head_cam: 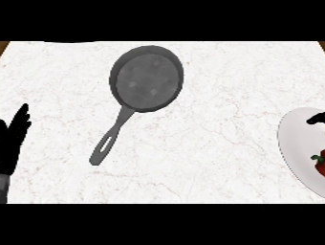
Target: Pick the bell pepper from the plate and place it in the pan
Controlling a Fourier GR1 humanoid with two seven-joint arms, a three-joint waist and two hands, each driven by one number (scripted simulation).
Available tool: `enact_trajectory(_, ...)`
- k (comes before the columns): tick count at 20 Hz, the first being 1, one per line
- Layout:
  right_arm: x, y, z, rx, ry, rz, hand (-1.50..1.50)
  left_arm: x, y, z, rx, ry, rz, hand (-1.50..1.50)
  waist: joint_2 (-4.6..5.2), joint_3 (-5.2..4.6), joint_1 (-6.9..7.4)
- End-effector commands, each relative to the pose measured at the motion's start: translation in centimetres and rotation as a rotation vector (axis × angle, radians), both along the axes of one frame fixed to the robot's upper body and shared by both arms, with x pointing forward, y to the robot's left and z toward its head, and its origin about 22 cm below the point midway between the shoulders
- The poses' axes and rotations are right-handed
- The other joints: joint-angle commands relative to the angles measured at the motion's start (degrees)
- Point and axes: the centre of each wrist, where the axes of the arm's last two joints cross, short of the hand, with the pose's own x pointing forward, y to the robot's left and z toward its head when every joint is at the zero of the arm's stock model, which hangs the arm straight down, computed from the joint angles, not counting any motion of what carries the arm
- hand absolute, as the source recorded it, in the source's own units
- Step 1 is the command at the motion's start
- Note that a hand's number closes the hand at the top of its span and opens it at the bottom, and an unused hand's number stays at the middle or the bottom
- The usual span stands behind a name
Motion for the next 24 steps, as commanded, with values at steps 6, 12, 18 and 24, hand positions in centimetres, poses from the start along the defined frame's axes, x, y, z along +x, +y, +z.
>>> enact_trajectory(6,-0.6,-9.2,7.6,-0.167,-0.134,0.161,-1.50,0.5,-0.2,-0.3,0.013,0.024,-0.036,0.00,-0.15,-0.07,1.30)
enact_trajectory(12,-0.6,-7.0,17.2,-0.606,-0.209,0.204,-1.50,1.1,-0.5,0.0,0.016,0.036,-0.031,0.00,-0.41,-0.12,0.73)
enact_trajectory(18,-0.5,-2.2,19.6,-0.951,-0.264,0.269,-1.50,1.6,-0.4,0.3,0.017,0.028,-0.027,0.00,-0.16,0.00,1.66)
enact_trajectory(24,-1.6,1.0,18.2,-1.192,-0.333,0.337,-1.50,0.9,-0.1,0.2,0.010,0.044,-0.035,0.00,-0.49,0.01,1.44)
